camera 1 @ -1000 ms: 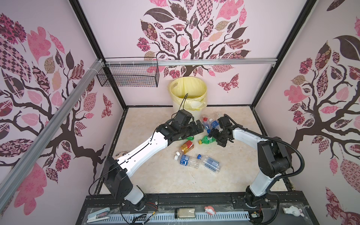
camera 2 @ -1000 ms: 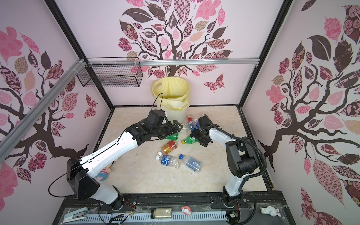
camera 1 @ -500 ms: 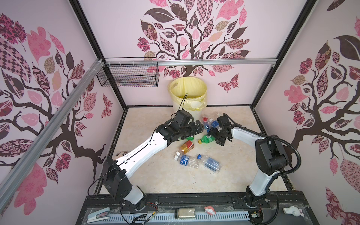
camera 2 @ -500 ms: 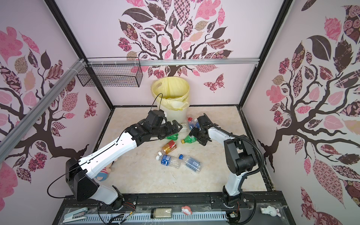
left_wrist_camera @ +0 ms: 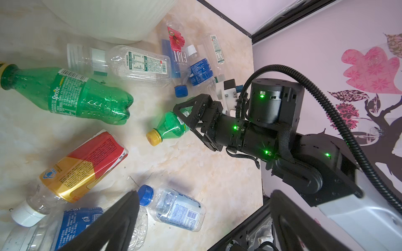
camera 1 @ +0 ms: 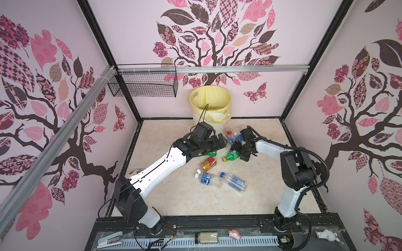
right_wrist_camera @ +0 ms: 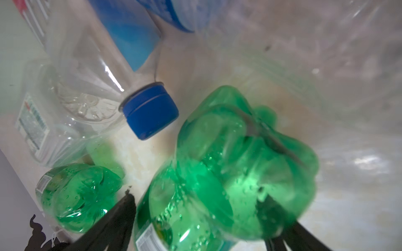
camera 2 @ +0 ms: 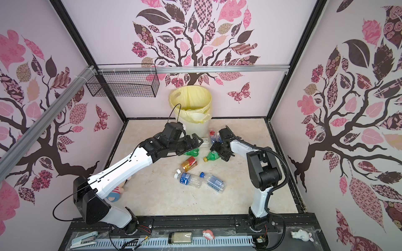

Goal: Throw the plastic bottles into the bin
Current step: 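Descend right gripper onto the large green Sprite bottle while left gripper approaches small green bottle, then close right gripper on the large green bottle while left gripper grasps small green bottle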

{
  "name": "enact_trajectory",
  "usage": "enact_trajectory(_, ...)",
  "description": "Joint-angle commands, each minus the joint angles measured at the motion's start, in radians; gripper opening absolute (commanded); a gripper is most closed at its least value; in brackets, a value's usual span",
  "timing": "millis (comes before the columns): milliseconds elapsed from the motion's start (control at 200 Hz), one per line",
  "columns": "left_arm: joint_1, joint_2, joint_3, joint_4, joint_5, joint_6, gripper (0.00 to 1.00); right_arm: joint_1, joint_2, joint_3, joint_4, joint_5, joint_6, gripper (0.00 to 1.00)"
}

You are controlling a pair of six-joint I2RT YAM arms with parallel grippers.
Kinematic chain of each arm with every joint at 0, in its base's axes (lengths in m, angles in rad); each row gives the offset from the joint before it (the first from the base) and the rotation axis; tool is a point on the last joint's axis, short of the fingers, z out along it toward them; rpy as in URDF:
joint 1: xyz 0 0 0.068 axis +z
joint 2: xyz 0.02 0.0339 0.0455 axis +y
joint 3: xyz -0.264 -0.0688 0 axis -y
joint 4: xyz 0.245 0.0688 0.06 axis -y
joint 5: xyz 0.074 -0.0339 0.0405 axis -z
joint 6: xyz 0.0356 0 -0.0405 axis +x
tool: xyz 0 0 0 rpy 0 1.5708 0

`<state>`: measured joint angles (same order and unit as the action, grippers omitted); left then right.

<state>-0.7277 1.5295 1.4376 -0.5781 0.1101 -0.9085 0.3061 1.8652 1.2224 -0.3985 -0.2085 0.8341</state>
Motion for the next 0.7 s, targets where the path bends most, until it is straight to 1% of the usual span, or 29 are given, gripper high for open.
enact_trajectory(0, 0.005, 0.001, -0.022, -0.004, 0.003, 0.013, 0.97, -0.004, 0.023, -0.010, -0.011, 0.017, -0.001, 0.87)
enact_trajectory(185, 0.005, 0.013, -0.021, 0.007, 0.012, 0.006, 0.97, -0.012, 0.021, -0.036, -0.004, 0.019, -0.008, 0.83)
enact_trajectory(410, 0.005, 0.040, -0.004, -0.002, 0.021, 0.008, 0.97, -0.019, 0.007, -0.059, 0.009, 0.011, -0.009, 0.68)
enact_trajectory(695, 0.005, 0.060, 0.002, -0.001, 0.038, 0.001, 0.97, -0.022, -0.052, -0.085, -0.004, 0.010, -0.033, 0.65)
